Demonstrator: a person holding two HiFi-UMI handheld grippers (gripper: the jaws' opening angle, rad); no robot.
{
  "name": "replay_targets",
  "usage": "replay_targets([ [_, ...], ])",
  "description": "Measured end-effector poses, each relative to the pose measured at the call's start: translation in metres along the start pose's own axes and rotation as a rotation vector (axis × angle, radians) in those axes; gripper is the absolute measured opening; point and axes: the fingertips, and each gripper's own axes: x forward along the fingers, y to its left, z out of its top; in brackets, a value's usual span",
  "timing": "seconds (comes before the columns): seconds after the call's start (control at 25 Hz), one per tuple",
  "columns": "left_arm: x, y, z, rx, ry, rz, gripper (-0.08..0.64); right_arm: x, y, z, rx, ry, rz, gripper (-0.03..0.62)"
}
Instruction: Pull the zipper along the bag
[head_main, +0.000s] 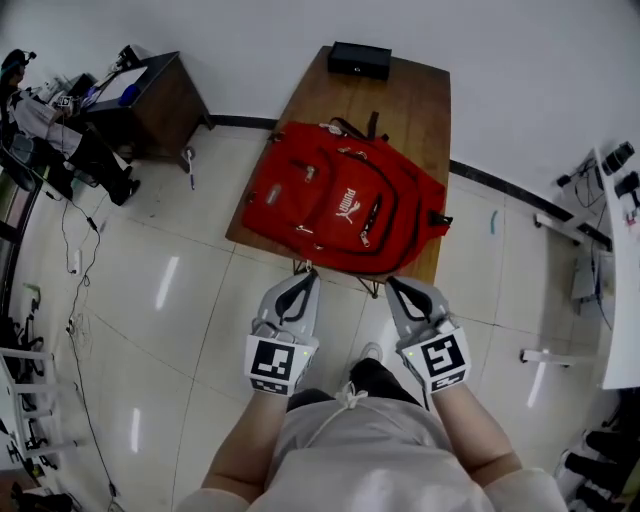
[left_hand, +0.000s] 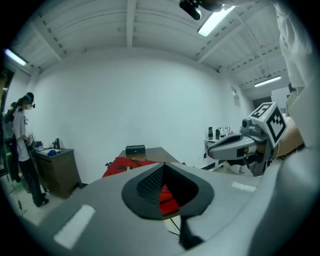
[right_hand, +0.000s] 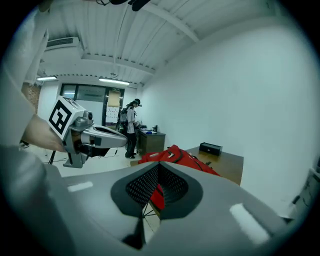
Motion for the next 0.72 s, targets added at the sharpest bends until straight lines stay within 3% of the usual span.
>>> replay_targets([
  [0.36,-0.109,0.025,0.005,0.024,-0.102,-0.117,0.008,-0.018,0.118,0.008,0.033,-0.031,-0.083,0.006],
  [0.52,-0.161,0.030,0.000,0.066,-0.109,-0.180,0.006,-0.033,0.167,0.022,0.045,-0.059,-0.140,0.006],
  [0.72,-0.203,0.031,-0.008,0.043,-0.135,-0.235,0.008,-0.045,0.217,0.032,0.015,-0.056,-0.171,0.007],
])
